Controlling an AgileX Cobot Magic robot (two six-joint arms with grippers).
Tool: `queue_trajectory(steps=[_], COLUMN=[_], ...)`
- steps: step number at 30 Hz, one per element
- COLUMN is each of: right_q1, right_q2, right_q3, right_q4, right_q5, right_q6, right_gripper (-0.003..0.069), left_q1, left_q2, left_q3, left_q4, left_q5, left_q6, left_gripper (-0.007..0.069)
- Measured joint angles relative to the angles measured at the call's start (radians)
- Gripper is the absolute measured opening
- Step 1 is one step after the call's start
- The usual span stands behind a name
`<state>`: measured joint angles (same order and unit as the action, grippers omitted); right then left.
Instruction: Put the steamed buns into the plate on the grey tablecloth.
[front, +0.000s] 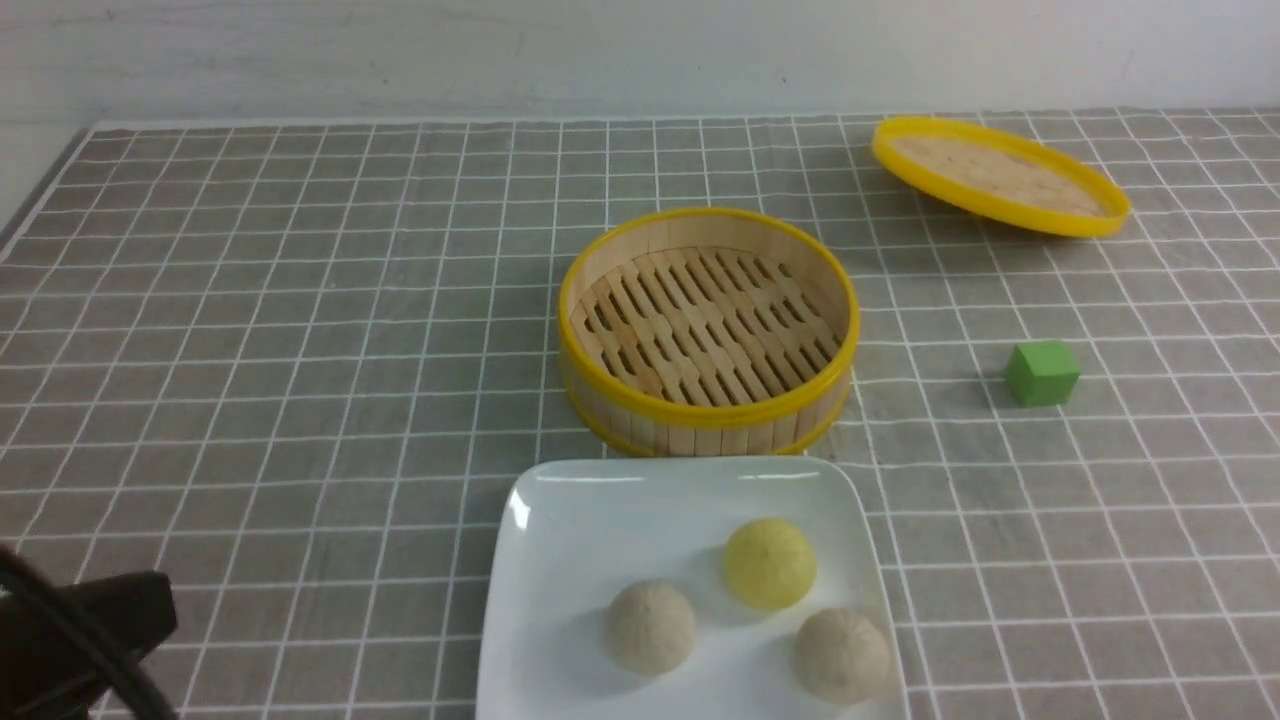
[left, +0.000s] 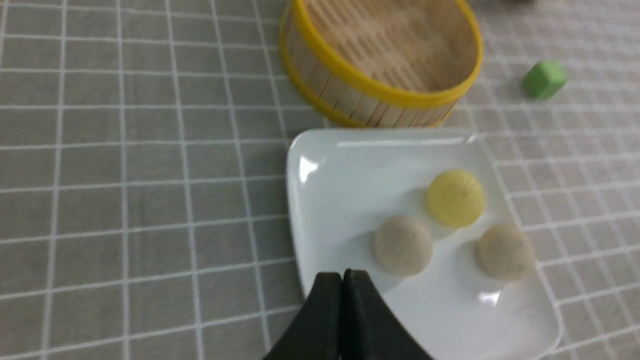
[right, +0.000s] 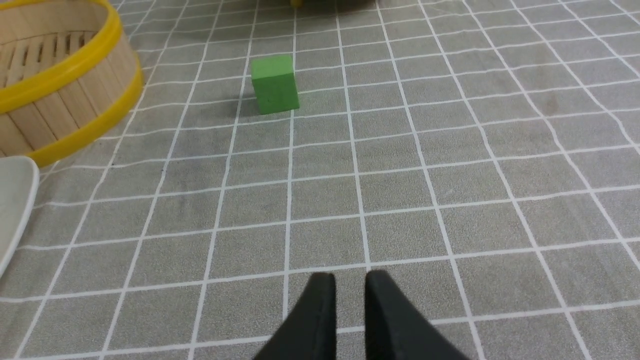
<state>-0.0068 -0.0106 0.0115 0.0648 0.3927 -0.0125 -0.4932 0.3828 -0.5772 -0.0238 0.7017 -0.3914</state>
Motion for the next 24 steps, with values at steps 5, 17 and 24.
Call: queue_trajectory(steps=[5, 17, 24], right_q1=[0.0, 0.0, 0.0], right_q2=[0.0, 0.0, 0.0], right_q3=[0.0, 0.0, 0.0], right_q4=[0.0, 0.0, 0.0], right_q5=[0.0, -0.003, -0.003], right_q6=[0.0, 0.0, 0.0], right_gripper=[0.012, 0.0134, 0.0144], left_q1=[0.0, 0.0, 0.158], left_q2=[-0.058, -0.064, -0.274], left_q3=[0.097, 0.15, 0.368], left_q4=[0.009, 0.126, 0.228], left_q5=[-0.104, -0.091, -0.33], left_q6=[-0.027, -0.03, 0.086], left_gripper=[0.0013, 0.0024, 0.0036])
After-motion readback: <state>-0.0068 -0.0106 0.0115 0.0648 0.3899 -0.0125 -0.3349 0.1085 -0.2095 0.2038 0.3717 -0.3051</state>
